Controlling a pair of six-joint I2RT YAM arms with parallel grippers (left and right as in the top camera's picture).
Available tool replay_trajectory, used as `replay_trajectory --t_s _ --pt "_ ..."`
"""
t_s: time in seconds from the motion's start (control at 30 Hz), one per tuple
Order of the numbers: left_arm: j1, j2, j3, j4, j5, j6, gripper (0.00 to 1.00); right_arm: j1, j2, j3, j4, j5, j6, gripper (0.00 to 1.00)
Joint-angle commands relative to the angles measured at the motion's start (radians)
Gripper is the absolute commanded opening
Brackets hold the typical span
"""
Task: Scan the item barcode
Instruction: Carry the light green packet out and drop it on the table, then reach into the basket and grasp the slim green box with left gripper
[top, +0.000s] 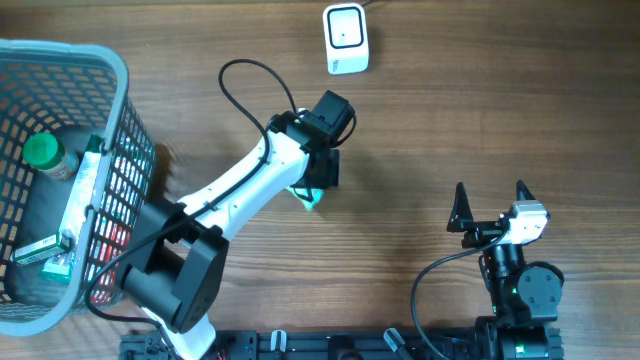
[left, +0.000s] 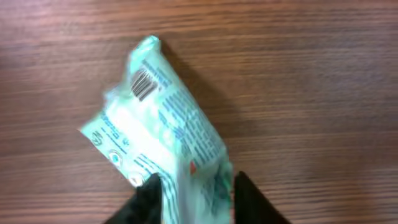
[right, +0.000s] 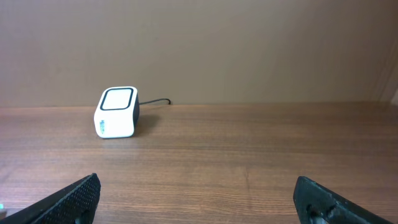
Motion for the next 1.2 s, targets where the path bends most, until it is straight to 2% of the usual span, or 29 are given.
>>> replay_trajectory --t_s 0.0,0.03,0.13,0.23,0.33,0.47,0.53,0.67,0.8,0.9,1.03,1.17 --pt "-0.039 -0.012 0.001 0.014 0.020 -0.006 0.57 0.006 0.000 0.000 0.003 0.009 0.009 1.00" --pt "-0.053 -0.014 0.002 0.013 0.020 -0.005 1.00 0.006 0.000 0.000 0.003 0.009 0.009 1.00" --pt "-0.081 -0.032 0.042 -0.021 0.019 0.032 1.00 0.006 0.000 0.000 0.003 0.009 0.009 1.00" --pt "-0.057 -0.088 0.190 -0.160 -0.061 0.055 1.00 0.006 0.000 0.000 0.003 0.009 0.009 1.00" --pt "0.008 -0.170 0.358 -0.282 -0.181 0.054 1.00 0.006 0.000 0.000 0.003 0.009 0.009 1.00" --pt "0.134 -0.292 0.504 -0.312 -0.267 0.054 1.00 0.006 0.000 0.000 0.003 0.009 0.009 1.00" --pt "0.251 -0.380 0.537 -0.302 -0.270 0.035 1.00 0.006 0.000 0.000 0.003 0.009 0.009 1.00" --pt "0.515 -0.497 0.536 -0.333 -0.269 -0.094 1.00 0.006 0.000 0.000 0.003 0.009 0.009 1.00" --pt "0.826 -0.517 0.534 -0.422 -0.268 -0.275 1.00 0.006 0.000 0.000 0.003 0.009 0.009 1.00" --pt "1.020 -0.485 0.508 -0.469 -0.245 -0.359 1.00 0.006 0.000 0.000 0.003 0.009 0.009 1.00" --pt "1.203 -0.430 0.405 -0.468 -0.214 -0.407 1.00 0.006 0.000 0.000 0.003 0.009 0.009 1.00" --pt "1.314 -0.391 0.249 -0.392 -0.216 -0.406 1.00 0.006 0.000 0.000 0.003 0.009 0.009 1.00"
